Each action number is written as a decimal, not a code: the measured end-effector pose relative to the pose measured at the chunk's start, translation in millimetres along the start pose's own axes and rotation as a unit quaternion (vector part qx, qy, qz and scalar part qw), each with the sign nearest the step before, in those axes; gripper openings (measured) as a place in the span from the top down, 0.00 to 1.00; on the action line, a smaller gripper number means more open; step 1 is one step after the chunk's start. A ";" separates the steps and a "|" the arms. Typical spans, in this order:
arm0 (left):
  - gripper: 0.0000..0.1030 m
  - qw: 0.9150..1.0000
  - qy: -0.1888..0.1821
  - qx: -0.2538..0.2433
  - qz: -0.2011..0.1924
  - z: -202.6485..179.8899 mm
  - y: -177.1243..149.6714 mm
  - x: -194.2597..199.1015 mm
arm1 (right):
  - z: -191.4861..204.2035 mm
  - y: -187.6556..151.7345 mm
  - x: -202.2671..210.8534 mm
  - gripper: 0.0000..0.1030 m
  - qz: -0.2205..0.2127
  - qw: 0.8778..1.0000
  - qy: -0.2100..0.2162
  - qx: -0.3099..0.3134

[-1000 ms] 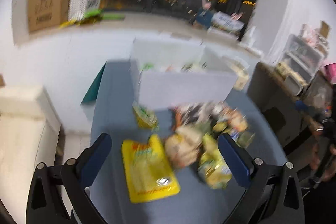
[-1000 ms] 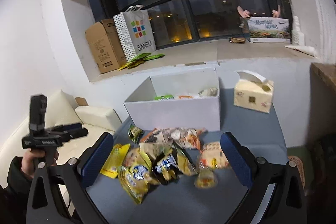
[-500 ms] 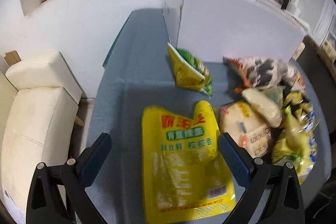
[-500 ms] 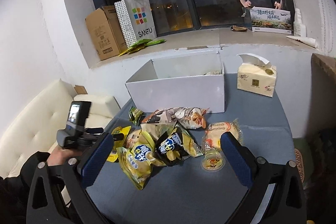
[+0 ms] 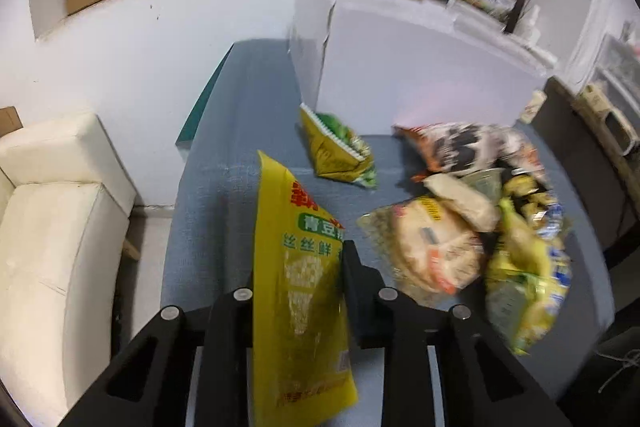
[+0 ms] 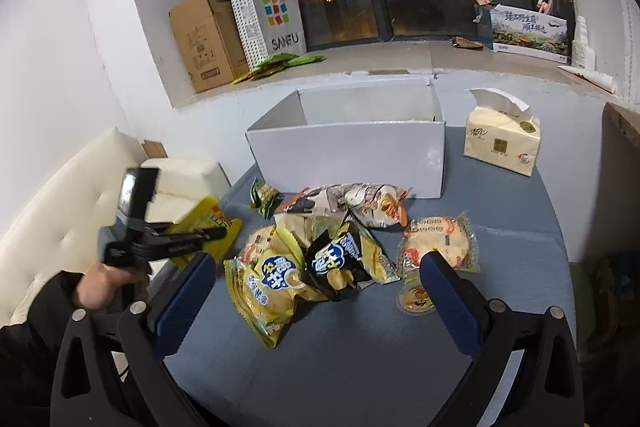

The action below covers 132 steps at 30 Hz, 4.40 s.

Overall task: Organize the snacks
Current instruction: 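Grasp the yellow bean snack bag with the left tool, then grasp yellow chip bag with right tool while left tool drops yellow bag in box, then grasp the dark chip bag from the pile with the right tool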

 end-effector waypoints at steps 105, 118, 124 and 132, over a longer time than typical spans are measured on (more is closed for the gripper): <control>0.00 0.986 -0.099 -0.058 -0.119 -75.2 80.3 115.0 | -27.2 59.9 2.2 0.00 -0.061 0.998 -0.007 0.010; 0.00 0.989 -0.110 -0.076 -0.066 -97.7 -3.4 98.7 | -9.6 -40.2 -14.5 0.00 0.026 0.999 -0.007 0.044; 0.00 0.989 -0.111 -0.077 -0.059 -98.0 -6.6 95.5 | -6.0 -31.2 -40.6 0.00 0.043 0.997 -0.007 0.060; 0.00 0.989 -0.108 -0.083 -0.050 -98.8 -13.3 90.6 | 0.0 -17.1 -95.1 0.00 0.096 0.990 -0.011 0.104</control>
Point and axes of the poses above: each gripper's, at about its wrist camera, not at the fingertips, and x roughly against the way its jaws point, z to its left, y to its top, the point moved 8 cm from there along -x, roughly the way its jaws point, and after that the axes turned 3 degrees about z, right-handed, at the moved point
